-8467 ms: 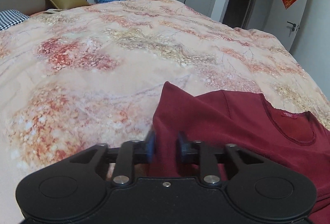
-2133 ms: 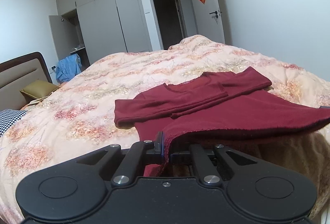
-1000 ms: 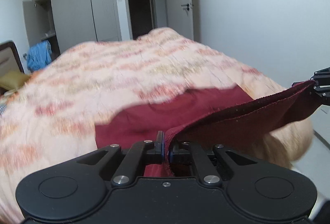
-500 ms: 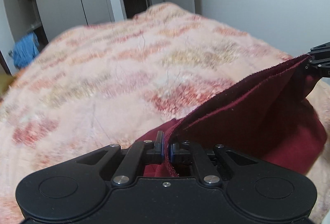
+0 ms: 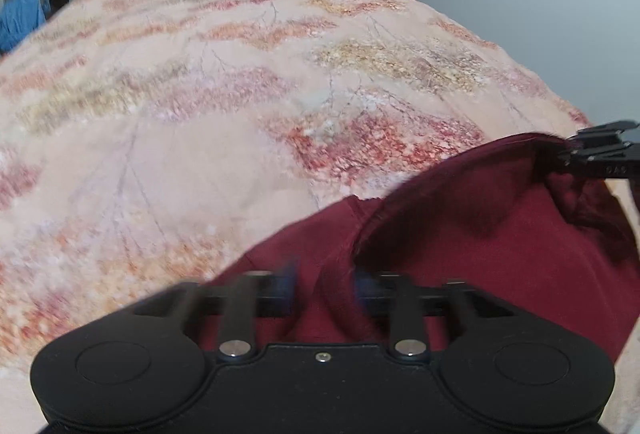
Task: Fold small clothes
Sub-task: 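Lay the hem down over the collar and open both tools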
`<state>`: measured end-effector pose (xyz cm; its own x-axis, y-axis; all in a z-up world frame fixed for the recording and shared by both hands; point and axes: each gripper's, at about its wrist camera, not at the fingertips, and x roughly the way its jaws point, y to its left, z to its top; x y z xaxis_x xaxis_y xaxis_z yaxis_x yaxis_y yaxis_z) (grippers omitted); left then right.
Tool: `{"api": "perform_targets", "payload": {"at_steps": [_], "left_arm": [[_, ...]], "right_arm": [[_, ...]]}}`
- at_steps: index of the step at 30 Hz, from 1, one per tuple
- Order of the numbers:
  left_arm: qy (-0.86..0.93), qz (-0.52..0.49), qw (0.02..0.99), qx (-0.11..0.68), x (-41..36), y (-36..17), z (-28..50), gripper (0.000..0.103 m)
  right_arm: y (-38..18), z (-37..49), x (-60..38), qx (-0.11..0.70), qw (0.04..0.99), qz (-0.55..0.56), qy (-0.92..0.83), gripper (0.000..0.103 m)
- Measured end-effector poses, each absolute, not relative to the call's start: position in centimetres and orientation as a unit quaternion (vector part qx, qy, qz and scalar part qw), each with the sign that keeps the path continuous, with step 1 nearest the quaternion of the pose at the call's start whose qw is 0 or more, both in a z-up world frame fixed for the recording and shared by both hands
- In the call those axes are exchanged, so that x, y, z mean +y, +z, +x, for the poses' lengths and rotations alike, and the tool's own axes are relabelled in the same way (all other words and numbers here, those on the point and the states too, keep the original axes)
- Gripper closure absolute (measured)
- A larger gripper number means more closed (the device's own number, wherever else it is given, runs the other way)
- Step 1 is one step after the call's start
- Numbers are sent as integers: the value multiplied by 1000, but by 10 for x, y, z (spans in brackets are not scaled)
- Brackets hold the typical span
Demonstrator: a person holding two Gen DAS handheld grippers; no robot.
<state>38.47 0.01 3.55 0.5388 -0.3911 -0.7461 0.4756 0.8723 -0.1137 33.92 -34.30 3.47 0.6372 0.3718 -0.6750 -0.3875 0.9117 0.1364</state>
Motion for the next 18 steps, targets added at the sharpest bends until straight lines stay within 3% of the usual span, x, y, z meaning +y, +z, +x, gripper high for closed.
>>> {"api": "perform_targets", "payload": {"at_steps": [1, 2, 4, 8, 13, 15, 18], "left_arm": [[-252, 38, 877, 408, 4, 36, 384, 26], [-257, 26, 879, 400, 8, 37, 381, 16], [-268, 3, 883, 384, 17, 41, 375, 11], [-270, -24, 892, 362, 35, 46, 358, 2], [-271, 5, 890, 367, 38, 33, 328, 1], [-266, 30, 889, 371, 33, 23, 318, 5], [-251, 58, 893, 370, 25, 11, 313, 19]], "right_arm": [[34, 339, -344, 370, 905, -5, 208, 72], [33, 339, -347, 368, 907, 4, 205, 49], [35, 336, -352, 359, 909, 22, 208, 28], [40, 317, -359, 334, 917, 35, 214, 7], [42, 279, -352, 290, 933, -27, 212, 2], [40, 265, -347, 276, 936, -51, 213, 0], [31, 257, -336, 278, 935, -85, 205, 1]]}}
